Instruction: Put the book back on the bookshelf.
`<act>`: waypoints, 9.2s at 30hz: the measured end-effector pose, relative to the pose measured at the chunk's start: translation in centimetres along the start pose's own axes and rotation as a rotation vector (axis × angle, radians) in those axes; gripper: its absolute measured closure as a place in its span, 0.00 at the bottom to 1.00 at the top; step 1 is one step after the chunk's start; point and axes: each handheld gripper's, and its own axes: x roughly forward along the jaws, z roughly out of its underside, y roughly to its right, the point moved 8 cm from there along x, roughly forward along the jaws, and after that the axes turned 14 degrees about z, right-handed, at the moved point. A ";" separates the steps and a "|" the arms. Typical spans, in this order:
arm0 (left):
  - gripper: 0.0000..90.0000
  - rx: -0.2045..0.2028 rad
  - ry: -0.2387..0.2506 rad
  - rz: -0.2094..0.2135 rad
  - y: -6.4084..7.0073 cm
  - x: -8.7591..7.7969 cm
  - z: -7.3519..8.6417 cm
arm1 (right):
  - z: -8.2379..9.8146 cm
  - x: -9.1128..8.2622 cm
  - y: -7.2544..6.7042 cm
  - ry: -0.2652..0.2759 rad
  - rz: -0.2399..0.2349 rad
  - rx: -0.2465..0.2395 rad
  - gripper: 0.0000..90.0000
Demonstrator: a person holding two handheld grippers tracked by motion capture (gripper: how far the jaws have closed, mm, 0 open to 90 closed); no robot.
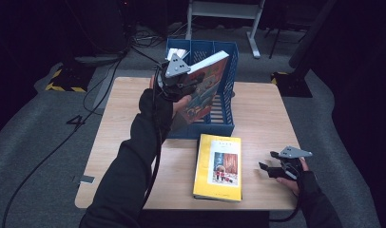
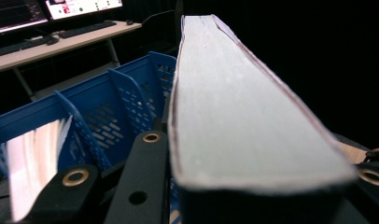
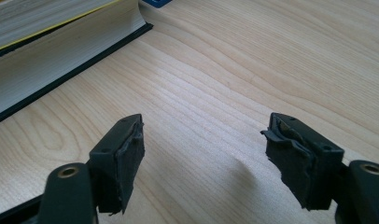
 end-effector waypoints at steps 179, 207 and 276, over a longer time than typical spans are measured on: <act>0.81 -0.337 -0.217 -0.477 -10.7 11.3 6.8 | 0.7 0.3 -1.2 -0.022 -0.010 -0.069 0.32; 0.62 -0.204 -0.221 -0.379 -7.3 7.7 6.0 | 0.7 0.2 -1.3 -0.033 -0.013 -0.076 0.32; 0.30 0.003 -0.505 0.172 6.2 -1.1 28.6 | -3.8 -4.3 -6.1 0.029 -0.214 -0.017 0.28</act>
